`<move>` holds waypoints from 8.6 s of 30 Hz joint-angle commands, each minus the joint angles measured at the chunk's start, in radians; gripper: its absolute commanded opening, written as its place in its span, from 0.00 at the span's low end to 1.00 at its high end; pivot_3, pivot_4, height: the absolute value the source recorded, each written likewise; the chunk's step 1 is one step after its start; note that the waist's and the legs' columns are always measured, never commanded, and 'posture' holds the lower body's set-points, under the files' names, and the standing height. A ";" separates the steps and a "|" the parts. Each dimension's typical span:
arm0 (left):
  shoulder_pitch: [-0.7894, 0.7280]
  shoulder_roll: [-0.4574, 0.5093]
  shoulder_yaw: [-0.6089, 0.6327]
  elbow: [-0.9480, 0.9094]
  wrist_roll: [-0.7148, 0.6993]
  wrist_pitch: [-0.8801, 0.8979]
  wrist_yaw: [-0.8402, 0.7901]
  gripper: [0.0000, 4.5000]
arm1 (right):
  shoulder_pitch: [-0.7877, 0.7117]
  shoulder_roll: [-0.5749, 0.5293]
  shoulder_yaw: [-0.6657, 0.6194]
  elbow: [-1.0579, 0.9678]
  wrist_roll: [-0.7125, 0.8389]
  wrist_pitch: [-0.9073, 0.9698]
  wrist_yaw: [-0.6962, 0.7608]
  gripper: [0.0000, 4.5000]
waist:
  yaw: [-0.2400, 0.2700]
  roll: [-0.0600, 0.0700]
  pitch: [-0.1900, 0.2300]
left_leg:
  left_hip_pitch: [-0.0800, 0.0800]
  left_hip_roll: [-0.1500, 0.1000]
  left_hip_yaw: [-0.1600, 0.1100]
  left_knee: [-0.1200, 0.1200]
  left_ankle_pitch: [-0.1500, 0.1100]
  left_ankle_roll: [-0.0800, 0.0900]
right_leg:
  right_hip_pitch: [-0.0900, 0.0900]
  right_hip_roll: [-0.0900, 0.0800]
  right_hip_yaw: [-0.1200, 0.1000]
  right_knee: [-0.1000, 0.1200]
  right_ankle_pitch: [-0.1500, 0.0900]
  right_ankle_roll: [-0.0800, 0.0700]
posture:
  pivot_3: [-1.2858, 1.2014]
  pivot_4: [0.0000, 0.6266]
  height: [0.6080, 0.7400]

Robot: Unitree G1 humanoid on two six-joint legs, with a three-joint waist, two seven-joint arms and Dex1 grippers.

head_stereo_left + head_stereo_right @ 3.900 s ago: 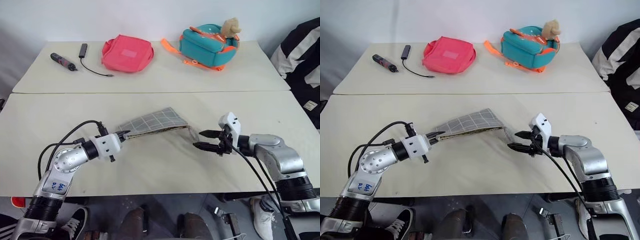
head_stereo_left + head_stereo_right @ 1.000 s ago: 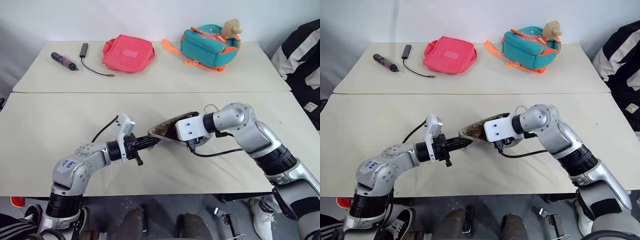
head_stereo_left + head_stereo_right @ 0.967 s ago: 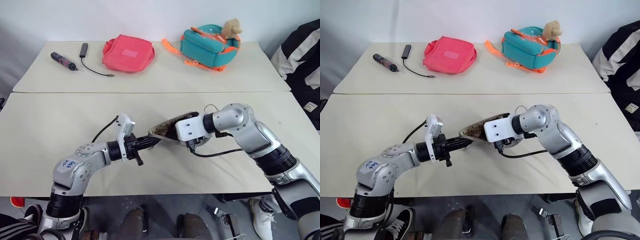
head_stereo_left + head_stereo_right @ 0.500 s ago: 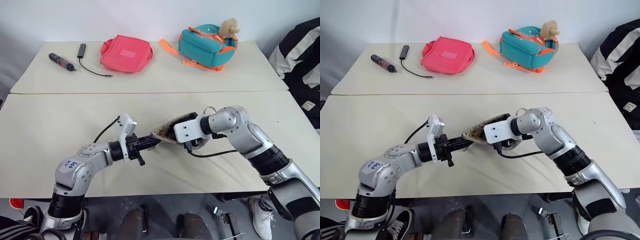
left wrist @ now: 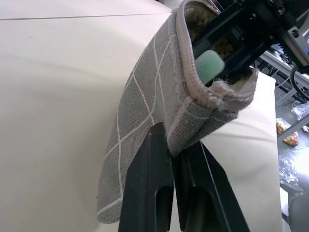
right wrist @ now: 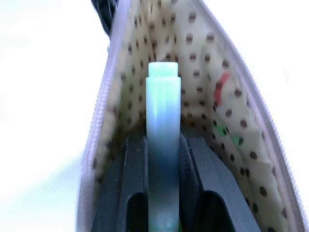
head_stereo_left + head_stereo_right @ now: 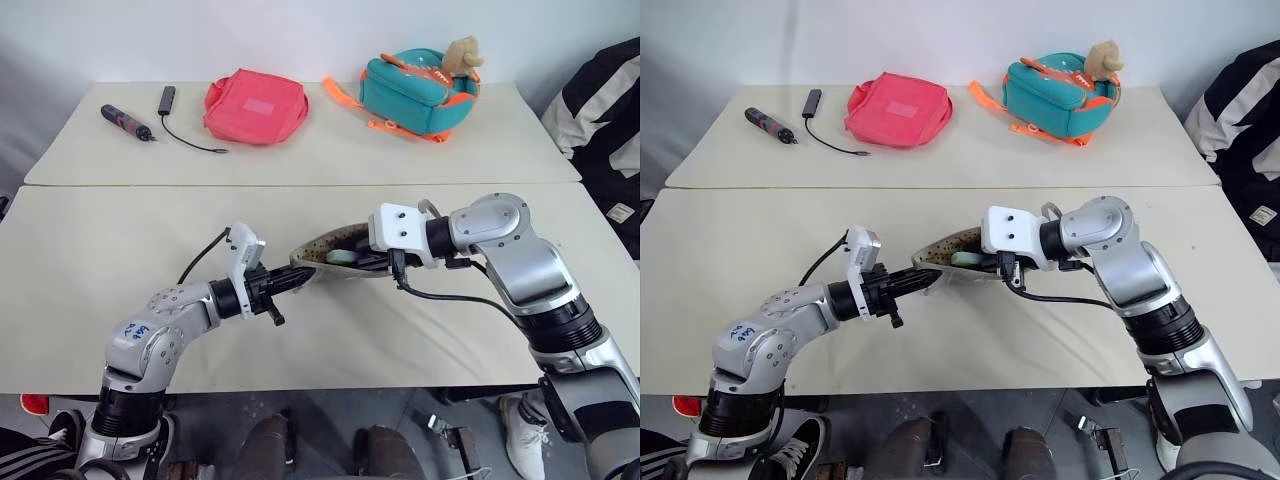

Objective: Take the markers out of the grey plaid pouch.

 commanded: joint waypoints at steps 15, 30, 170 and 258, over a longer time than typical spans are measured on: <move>0.022 0.043 0.051 0.043 0.032 -0.076 -0.002 0.00 | -0.069 -0.272 -0.194 0.160 0.043 -0.038 -0.128 0.10 | 0.014 0.000 0.000 | 0.000 -0.001 0.002 0.000 -0.004 -0.002 | 0.000 -0.002 0.000 -0.002 0.000 0.001 | 0.52 0.24 1.00; -0.002 0.047 0.038 0.053 0.042 -0.090 -0.007 0.00 | 0.122 -0.178 -0.130 0.399 -0.064 -0.240 -0.205 0.46 | -0.001 0.000 0.000 | 0.001 0.001 0.008 0.000 -0.002 0.003 | 0.000 -0.001 0.003 -0.004 0.001 0.002 | 0.52 0.24 1.00; -0.096 0.006 0.178 0.109 -0.228 0.131 -0.003 0.00 | -0.088 0.151 0.107 0.272 -0.305 -0.366 -0.200 0.12 | -0.004 0.000 0.001 | 0.001 0.001 0.005 0.001 -0.001 0.001 | -0.001 0.002 0.004 -0.001 0.002 0.002 | 0.52 0.24 1.00; -0.316 0.015 0.733 0.396 -0.565 0.437 0.591 0.00 | 0.141 0.089 -0.173 0.026 0.233 -0.001 -0.296 0.99 | -0.008 -0.008 0.002 | 0.001 0.001 0.011 0.000 -0.006 0.006 | -0.002 -0.003 0.001 0.000 0.006 0.007 | 0.52 0.24 1.00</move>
